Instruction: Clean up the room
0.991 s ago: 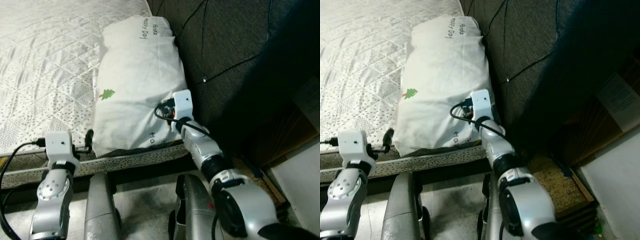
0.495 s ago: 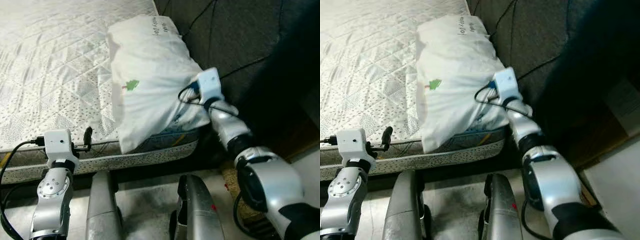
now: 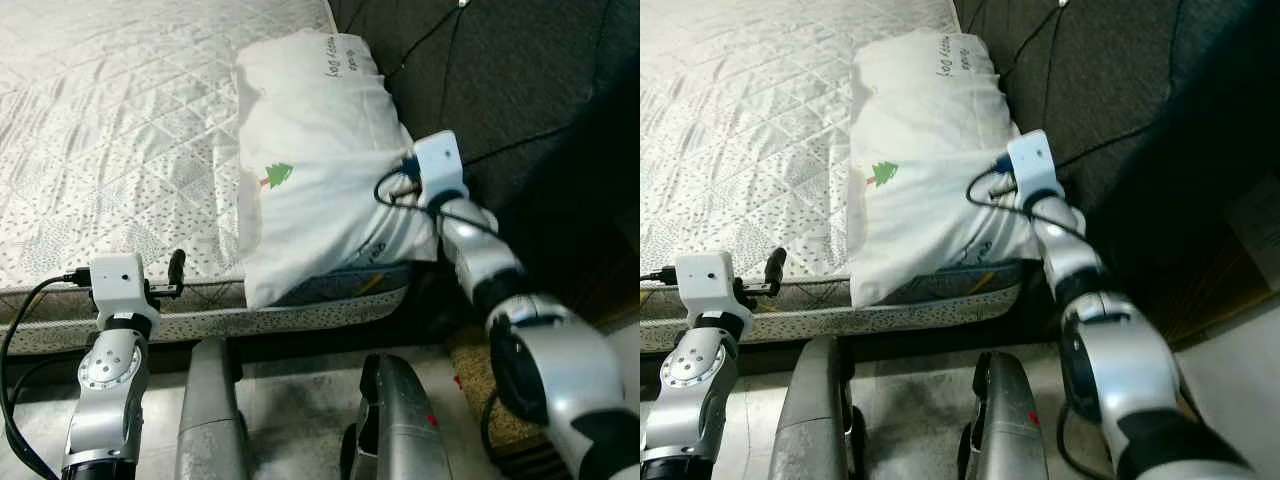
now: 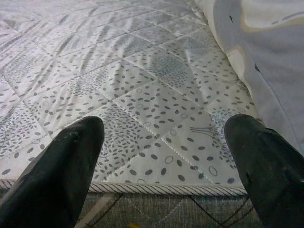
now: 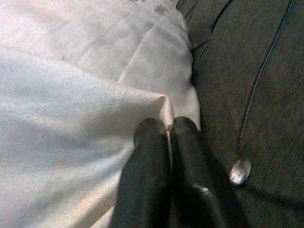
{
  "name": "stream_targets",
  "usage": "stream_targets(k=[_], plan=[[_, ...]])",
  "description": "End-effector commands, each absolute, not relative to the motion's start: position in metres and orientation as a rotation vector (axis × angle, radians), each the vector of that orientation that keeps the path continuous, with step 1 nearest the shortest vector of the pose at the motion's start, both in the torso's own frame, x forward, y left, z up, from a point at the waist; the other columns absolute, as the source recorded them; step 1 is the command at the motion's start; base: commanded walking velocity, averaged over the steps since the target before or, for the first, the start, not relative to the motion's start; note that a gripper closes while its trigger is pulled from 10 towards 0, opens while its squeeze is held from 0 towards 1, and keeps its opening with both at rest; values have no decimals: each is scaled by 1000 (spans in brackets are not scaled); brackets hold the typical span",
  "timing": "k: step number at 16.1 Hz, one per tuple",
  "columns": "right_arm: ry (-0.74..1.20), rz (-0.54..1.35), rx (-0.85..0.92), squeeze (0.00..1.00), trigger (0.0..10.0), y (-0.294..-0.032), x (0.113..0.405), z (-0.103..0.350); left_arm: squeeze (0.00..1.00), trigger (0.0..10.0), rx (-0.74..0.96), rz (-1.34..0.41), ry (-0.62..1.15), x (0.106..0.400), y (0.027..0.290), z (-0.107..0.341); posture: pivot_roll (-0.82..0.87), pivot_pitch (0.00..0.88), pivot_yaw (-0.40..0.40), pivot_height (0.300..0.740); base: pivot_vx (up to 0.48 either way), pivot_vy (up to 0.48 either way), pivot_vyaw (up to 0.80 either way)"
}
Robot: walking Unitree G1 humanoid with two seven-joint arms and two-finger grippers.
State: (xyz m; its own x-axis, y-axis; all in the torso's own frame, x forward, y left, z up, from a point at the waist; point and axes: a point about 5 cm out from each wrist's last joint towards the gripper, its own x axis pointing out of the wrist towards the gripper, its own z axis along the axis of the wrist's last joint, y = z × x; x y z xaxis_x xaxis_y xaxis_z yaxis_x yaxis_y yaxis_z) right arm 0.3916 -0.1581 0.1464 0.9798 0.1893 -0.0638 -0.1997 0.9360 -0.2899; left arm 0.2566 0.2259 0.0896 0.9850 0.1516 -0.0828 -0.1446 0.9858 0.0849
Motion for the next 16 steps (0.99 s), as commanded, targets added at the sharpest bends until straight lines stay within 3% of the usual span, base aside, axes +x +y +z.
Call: stream_targets(k=[1,7,12,16], plan=[[54,185,-278,1000,10000,-166,389,140,0,10000,74,151,97,257,226,87,116,74,-83,562,0,0,0],[98,167,-276,1000,10000,-186,362,104,0,10000,79,138,86,266,227,89,87,35,-63,562,0,0,0],[177,98,-288,1000,10000,-221,337,84,0,10000,68,124,56,284,222,94,54,0,-56,562,0,0,0],[322,7,-171,1000,10000,-251,308,61,0,10000,61,124,38,293,222,95,27,0,-51,562,0,0,0]])
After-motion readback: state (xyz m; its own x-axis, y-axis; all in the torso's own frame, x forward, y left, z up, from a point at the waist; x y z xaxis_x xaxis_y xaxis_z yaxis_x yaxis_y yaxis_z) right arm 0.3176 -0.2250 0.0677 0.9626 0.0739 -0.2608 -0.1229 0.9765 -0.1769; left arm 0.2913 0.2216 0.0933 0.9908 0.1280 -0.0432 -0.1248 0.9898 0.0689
